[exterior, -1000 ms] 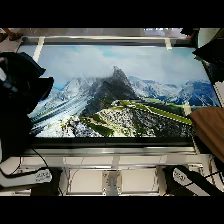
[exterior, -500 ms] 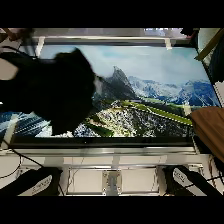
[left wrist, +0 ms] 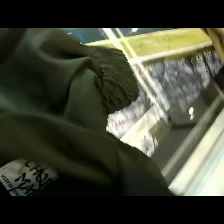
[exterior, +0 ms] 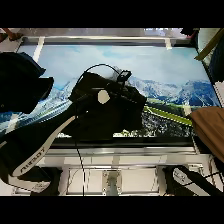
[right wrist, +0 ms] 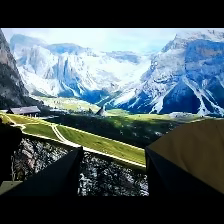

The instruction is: Fold the clothes and pants, and hang the long-sleeved shirts on hangers.

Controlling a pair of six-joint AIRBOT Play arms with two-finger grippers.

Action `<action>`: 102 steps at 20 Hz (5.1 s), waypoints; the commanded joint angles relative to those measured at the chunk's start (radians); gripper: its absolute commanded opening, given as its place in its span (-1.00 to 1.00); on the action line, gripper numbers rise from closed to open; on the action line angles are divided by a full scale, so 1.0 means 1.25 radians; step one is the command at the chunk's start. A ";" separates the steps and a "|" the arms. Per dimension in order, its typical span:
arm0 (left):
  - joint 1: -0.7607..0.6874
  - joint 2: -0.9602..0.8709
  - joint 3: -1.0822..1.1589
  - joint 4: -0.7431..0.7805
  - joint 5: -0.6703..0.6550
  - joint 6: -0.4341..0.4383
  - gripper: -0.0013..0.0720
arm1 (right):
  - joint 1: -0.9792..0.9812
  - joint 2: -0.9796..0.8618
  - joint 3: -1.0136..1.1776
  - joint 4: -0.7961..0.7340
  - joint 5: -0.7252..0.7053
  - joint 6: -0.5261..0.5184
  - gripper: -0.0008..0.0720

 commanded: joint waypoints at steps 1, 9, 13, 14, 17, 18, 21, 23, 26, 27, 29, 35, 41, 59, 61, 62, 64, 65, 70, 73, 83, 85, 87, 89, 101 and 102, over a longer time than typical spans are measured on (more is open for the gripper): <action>0.053 -0.018 0.011 -0.010 0.047 0.001 0.97 | -0.001 -0.034 -0.039 -0.001 -0.049 -0.022 0.25; 0.631 0.308 -0.085 0.098 -0.425 0.001 0.55 | -0.001 0.084 -0.671 0.187 -0.191 -0.092 0.25; 0.816 0.570 -0.469 0.097 -0.410 -0.001 0.55 | -0.001 0.223 -0.987 0.362 -0.323 -0.132 0.25; 0.851 0.634 -0.568 0.091 -0.391 -0.021 0.55 | -0.001 0.243 -1.025 0.397 -0.341 -0.136 0.25; 0.933 0.787 -0.774 0.027 -0.262 -0.132 0.55 | 0.000 0.264 -1.059 0.455 -0.370 -0.139 0.25; 0.948 0.824 -0.823 0.010 -0.222 -0.146 0.55 | 0.000 0.263 -1.059 0.460 -0.372 -0.139 0.25; 0.952 0.858 -0.914 0.005 -0.221 -0.148 0.55 | 0.000 0.263 -1.059 0.459 -0.370 -0.154 0.25; 0.952 0.852 -0.949 0.005 -0.223 -0.148 0.55 | 0.000 0.263 -1.060 0.459 -0.369 -0.154 0.25; 0.952 0.843 -0.959 0.004 -0.201 -0.183 0.55 | 0.000 0.263 -1.072 0.458 -0.362 -0.166 0.25; 0.952 0.840 -0.959 -0.005 -0.169 -0.201 0.55 | 0.000 0.263 -1.084 0.459 -0.365 -0.175 0.25; 0.952 0.818 -0.959 -0.068 -0.117 -0.204 0.55 | 0.000 0.263 -1.114 0.461 -0.371 -0.194 0.25; 0.889 0.666 -0.959 -0.209 -0.073 -0.100 0.29 | 0.000 0.263 -1.144 0.461 -0.371 -0.214 0.25; 0.873 0.590 -0.959 -0.253 -0.048 -0.053 0.29 | 0.000 0.263 -1.143 0.461 -0.372 -0.214 0.25; 0.871 0.809 -0.918 0.052 -0.311 -0.109 0.46 | 0.000 0.263 -1.143 0.500 -0.323 -0.213 0.25; 0.871 0.881 -0.918 0.122 -0.289 -0.217 0.45 | 0.000 0.263 -1.143 0.499 -0.324 -0.213 0.25; 0.871 0.905 -0.919 0.174 -0.255 -0.304 0.45 | 0.000 0.263 -1.143 0.499 -0.326 -0.213 0.25; 0.871 0.913 -0.926 0.193 -0.171 -0.407 0.45 | 0.000 0.263 -1.143 0.499 -0.335 -0.214 0.25; 0.871 0.899 -0.927 0.169 -0.149 -0.409 0.45 | 0.000 0.263 -1.143 0.499 -0.336 -0.214 0.25; 0.871 0.748 -0.927 0.080 -0.126 -0.401 0.45 | 0.000 0.263 -1.143 0.499 -0.335 -0.214 0.25; 0.871 0.676 -0.927 -0.038 -0.092 -0.310 0.40 | 0.000 0.263 -1.143 0.499 -0.336 -0.214 0.25; 0.870 0.533 -0.927 -0.208 -0.046 -0.132 0.32 | 0.000 0.264 -1.143 0.504 -0.344 -0.214 0.25; 0.870 0.528 -0.927 -0.270 -0.037 -0.087 0.05 | 0.000 0.265 -1.143 0.533 -0.338 -0.214 0.25; 0.870 0.528 -0.926 -0.351 -0.035 -0.015 -0.92 | 0.000 0.281 -1.144 0.546 -0.316 -0.216 0.25; 0.870 0.531 -0.926 -0.431 -0.036 0.050 -0.93 | 0.000 0.320 -1.155 0.547 -0.297 -0.216 0.25; 0.870 0.531 -0.926 -0.474 -0.050 0.118 -0.94 | 0.000 0.493 -1.633 0.929 -0.563 -0.159 0.59; 0.870 0.531 -0.926 -0.474 -0.050 0.127 -0.94 | 0.000 0.493 -1.633 0.933 -0.575 -0.159 0.59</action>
